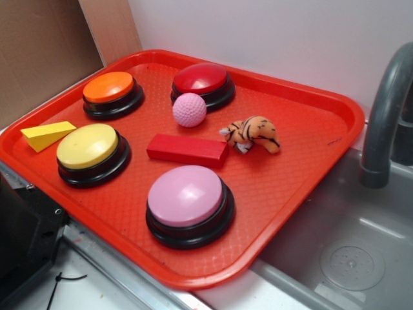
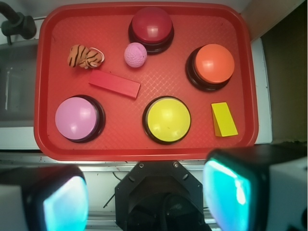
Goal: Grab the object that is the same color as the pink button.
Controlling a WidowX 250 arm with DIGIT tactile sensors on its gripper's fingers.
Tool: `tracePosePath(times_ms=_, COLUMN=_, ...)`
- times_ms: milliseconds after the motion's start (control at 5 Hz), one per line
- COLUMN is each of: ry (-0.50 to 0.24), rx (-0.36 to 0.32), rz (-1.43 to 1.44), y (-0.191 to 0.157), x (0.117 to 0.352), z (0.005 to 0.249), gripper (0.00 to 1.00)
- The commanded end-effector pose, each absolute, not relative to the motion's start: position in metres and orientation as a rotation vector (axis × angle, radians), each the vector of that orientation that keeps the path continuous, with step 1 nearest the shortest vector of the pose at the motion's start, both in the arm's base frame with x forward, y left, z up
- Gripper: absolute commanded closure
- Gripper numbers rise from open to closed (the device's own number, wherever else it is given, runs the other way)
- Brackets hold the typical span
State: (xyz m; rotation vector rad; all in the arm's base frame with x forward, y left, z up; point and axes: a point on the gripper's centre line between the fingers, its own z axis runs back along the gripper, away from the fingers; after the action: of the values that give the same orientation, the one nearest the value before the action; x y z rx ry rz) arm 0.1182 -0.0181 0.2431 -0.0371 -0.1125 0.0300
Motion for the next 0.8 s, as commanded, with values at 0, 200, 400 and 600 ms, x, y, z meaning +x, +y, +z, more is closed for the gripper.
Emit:
tracePosePath(times_ms=0, ry=-0.112, rx=-0.037, rz=0.030, y=-0.018, x=0.118, z=0.243, gripper=0.00)
tracePosePath(times_ms=200, ry=-0.158, rx=-0.089, rz=0.105, y=-0.014, x=0.128, z=0.234, gripper=0.00)
tracePosePath(times_ms=400, ry=-0.180, rx=-0.078, rz=0.204, y=-0.016, x=0.153, z=0.214, gripper=0.00)
tracePosePath(times_ms=600, ry=-0.216, rx=-0.112, rz=0.377, y=-0.020, x=0.180, z=0.188, gripper=0.00)
